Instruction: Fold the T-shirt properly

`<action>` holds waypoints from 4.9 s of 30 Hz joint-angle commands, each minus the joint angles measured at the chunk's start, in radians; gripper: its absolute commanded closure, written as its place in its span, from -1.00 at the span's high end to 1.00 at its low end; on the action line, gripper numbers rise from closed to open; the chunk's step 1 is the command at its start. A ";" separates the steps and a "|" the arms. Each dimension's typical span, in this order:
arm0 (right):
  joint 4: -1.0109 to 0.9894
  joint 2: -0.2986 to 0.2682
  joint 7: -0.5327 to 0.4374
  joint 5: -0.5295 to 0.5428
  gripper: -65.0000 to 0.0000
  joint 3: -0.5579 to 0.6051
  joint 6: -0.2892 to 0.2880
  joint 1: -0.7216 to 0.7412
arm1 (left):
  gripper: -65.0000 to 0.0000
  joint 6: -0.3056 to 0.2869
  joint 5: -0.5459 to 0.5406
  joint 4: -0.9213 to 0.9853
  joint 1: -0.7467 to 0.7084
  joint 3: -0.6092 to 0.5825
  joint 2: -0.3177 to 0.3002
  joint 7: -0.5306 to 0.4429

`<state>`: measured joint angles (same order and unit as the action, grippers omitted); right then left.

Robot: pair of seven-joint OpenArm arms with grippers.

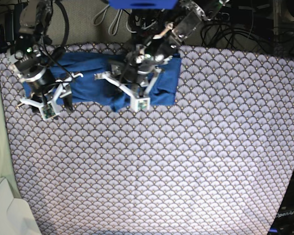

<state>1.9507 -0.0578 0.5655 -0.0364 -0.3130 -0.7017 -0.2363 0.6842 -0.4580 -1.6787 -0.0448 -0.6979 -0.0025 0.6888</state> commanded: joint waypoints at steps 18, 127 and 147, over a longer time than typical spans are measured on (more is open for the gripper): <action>0.017 -0.007 -0.022 0.014 -0.13 -0.002 0.004 0.007 | -0.01 0.014 -0.026 -0.031 0.050 -0.067 -0.029 -0.004; -0.307 -0.026 0.345 0.017 0.63 -0.363 0.004 0.162 | 0.53 0.014 -0.026 -0.200 -0.194 0.639 -0.449 0.078; -0.323 0.032 0.350 0.017 0.63 -0.440 0.004 0.174 | 0.53 0.014 -0.020 -0.205 -0.203 0.639 -0.451 0.085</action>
<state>1.6100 -0.0139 0.9230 -0.0208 -0.7517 -0.6991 -0.0731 0.6807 -0.4797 -1.8637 -0.2520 -0.0669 -0.4408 0.7818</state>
